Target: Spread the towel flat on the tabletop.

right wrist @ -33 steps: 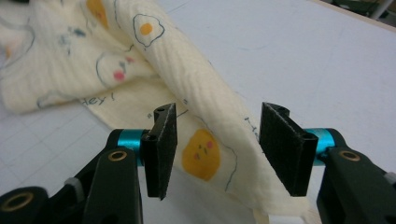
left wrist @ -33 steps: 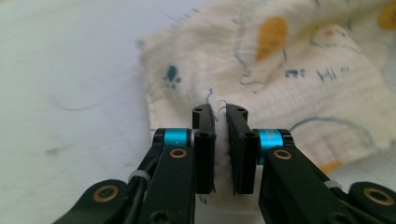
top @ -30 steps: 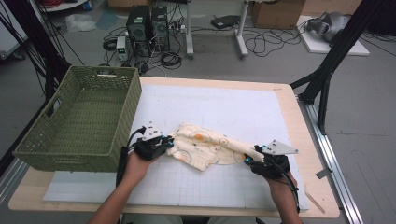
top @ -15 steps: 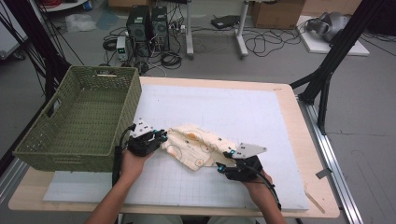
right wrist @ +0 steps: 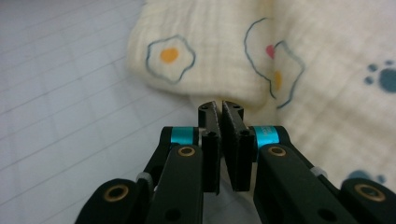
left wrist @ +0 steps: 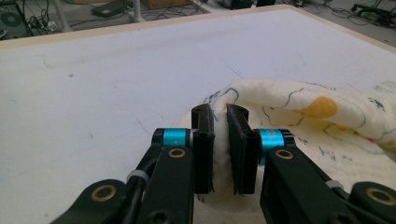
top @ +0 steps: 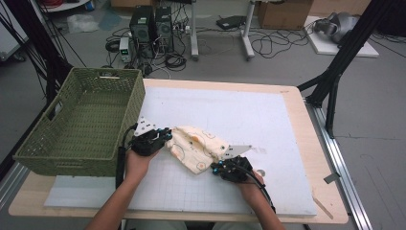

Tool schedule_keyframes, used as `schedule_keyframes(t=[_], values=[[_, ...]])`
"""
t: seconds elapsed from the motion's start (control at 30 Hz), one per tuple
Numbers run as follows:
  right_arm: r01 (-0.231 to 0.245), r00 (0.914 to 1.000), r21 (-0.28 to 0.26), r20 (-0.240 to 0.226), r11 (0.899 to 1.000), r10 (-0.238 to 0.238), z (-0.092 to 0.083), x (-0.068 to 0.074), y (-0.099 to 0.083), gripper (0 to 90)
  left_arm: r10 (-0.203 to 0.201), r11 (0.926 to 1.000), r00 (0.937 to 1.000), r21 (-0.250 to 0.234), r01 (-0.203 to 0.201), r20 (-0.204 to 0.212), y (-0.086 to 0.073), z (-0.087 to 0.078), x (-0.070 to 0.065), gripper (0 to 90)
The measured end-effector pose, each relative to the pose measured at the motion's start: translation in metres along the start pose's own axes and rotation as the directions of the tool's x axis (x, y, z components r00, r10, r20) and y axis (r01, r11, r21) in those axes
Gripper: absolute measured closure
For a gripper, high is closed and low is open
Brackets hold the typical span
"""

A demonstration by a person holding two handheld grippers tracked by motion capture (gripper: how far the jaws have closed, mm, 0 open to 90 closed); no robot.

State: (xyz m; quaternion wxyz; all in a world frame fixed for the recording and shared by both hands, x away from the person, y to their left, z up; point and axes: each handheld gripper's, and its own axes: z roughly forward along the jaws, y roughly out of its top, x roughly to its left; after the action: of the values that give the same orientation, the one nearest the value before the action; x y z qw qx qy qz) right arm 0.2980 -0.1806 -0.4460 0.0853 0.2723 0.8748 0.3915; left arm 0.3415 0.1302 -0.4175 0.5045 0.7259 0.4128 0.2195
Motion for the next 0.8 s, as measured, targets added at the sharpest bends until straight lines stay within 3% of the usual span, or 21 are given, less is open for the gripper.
schedule_keyframes(t=[0.13, 0.17, 0.23, 0.3, 0.37, 0.4, 0.43, 0.47, 0.5, 0.53, 0.6, 0.63, 0.67, 0.7, 0.8], values=[[0.001, 0.9992, 0.014, -0.041, 1.0, 0.0, -0.004, 0.003, -0.002, 86.2, -0.002, 0.9999, 0.9995, 0.015, 0.002, -0.031, 0.005, 0.012, 0.005, 80.8], [0.005, 0.9966, 0.02, -0.082, 1.0, -0.004, -0.006, 0.007, -0.005, 86.2, -0.008, 0.9998, 0.9993, 0.019, 0.009, -0.036, 0.007, 0.014, 0.006, 80.7], [0.013, 0.9948, 0.02, -0.101, 1.0, -0.011, -0.008, 0.009, -0.006, 86.2, -0.016, 0.9997, 0.9989, 0.016, 0.017, -0.045, 0.01, 0.019, 0.006, 80.8], [0.022, 0.9886, 0.021, -0.149, 1.0, -0.019, -0.01, 0.014, -0.009, 86.2, -0.017, 0.9998, 0.9982, 0.008, 0.018, -0.057, 0.012, 0.025, 0.007, 80.8], [0.042, 0.977, 0.016, -0.21, 0.999, -0.038, -0.013, 0.023, -0.012, 86.1, -0.012, 0.9986, 0.9983, 0.051, 0.015, -0.057, 0.013, 0.034, 0.008, 80.8], [0.042, 0.977, 0.016, -0.21, 0.999, -0.038, -0.013, 0.023, -0.012, 86.1, -0.009, 0.998, 0.9984, 0.062, 0.013, -0.056, 0.013, 0.039, 0.007, 80.8], [0.053, 0.9702, 0.014, -0.238, 0.998, -0.049, -0.013, 0.026, -0.012, 86.0, -0.011, 0.9977, 0.9984, 0.066, 0.014, -0.056, 0.014, 0.043, 0.005, 80.8], [0.077, 0.9517, 0.007, -0.299, 0.997, -0.072, -0.013, 0.033, -0.011, 87.1, -0.005, 0.9976, 0.9981, 0.069, 0.01, -0.061, 0.014, 0.046, 0.003, 81.0], [0.077, 0.9517, 0.007, -0.299, 0.997, -0.072, -0.013, 0.033, -0.011, 87.1, 0.008, 0.9975, 0.9969, 0.07, -0.002, -0.079, 0.016, 0.049, 0.002, 81.0], [0.1, 0.9328, 0.001, -0.348, 0.995, -0.093, -0.013, 0.04, -0.01, 82.1, -0.002, 0.9984, 0.9966, 0.057, 0.007, -0.082, 0.017, 0.051, 0.001, 81.3], [0.115, 0.9357, 0.001, -0.336, 0.993, -0.108, -0.013, 0.044, -0.009, 79.0, -0.034, 0.9981, 0.9971, 0.049, 0.037, -0.069, 0.016, 0.053, 0.002, 81.1], [0.116, 0.9429, -0.006, -0.314, 0.993, -0.111, -0.015, 0.044, -0.007, 77.2, -0.022, 0.9976, 0.9979, 0.065, 0.026, -0.061, 0.014, 0.054, 0.001, 80.6], [0.088, 0.9571, -0.055, -0.272, 0.995, -0.1, -0.024, 0.038, -0.003, 72.7, -0.011, 0.9961, 0.9986, 0.087, 0.016, -0.051, 0.013, 0.055, 0.001, 73.6], [0.088, 0.9571, -0.055, -0.272, 0.995, -0.1, -0.024, 0.038, -0.003, 72.7, -0.001, 0.9946, 0.9987, 0.103, 0.006, -0.051, 0.012, 0.056, 0.001, 73.6], [0.02, 0.9833, -0.133, -0.177, 0.991, -0.043, -0.041, 0.02, -0.003, 65.5, -0.007, 0.9952, 0.9988, 0.098, 0.011, -0.049, 0.013, 0.052, 0.001, 58.6]])
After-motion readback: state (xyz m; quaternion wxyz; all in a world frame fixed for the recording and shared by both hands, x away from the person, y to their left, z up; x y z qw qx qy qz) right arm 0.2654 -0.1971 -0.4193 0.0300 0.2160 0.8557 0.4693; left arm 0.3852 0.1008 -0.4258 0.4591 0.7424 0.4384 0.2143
